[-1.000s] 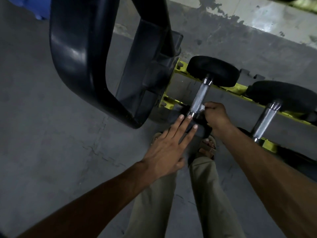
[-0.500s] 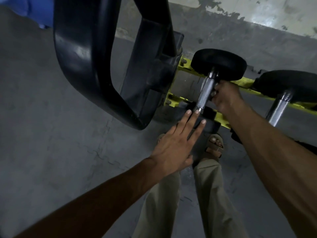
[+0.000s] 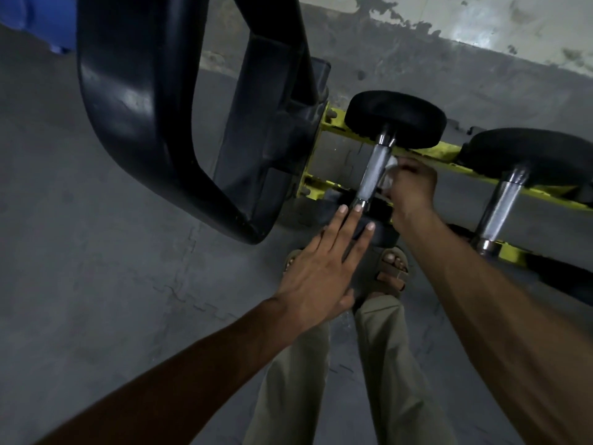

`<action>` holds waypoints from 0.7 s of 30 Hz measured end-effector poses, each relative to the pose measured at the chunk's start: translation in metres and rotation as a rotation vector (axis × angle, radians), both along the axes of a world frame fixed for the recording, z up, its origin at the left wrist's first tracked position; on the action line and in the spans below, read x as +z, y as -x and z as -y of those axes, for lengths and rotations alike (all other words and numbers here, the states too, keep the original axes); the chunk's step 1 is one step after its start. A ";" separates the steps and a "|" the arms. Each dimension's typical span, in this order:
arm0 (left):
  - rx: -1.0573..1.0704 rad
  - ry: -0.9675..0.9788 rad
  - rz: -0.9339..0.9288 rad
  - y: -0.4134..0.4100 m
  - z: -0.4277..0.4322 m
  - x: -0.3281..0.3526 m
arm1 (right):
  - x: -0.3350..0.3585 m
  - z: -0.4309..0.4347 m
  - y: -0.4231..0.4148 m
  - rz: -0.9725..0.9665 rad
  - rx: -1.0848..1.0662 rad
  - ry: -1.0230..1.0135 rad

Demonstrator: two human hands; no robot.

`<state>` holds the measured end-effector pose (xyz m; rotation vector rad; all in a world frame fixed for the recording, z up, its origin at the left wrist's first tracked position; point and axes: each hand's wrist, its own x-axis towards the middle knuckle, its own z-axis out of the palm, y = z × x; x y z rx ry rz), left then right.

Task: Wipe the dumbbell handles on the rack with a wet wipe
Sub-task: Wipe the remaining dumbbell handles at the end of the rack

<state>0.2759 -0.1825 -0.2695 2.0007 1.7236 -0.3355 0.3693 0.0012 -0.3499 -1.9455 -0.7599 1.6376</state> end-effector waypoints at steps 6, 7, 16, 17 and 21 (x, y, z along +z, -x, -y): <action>-0.016 -0.003 -0.011 0.001 0.001 -0.003 | -0.005 -0.028 0.006 0.092 -0.084 -0.097; -0.013 -0.007 -0.005 0.001 0.001 -0.003 | -0.001 -0.020 0.005 0.186 0.019 -0.162; 0.028 -0.001 0.059 0.002 0.002 -0.004 | 0.004 -0.006 -0.029 0.562 0.900 -0.929; 0.033 -0.003 0.060 0.002 0.002 -0.004 | 0.002 -0.013 -0.032 0.548 0.938 -0.990; 0.056 -0.002 0.084 0.002 0.004 -0.001 | 0.008 -0.006 -0.025 0.559 1.600 -0.956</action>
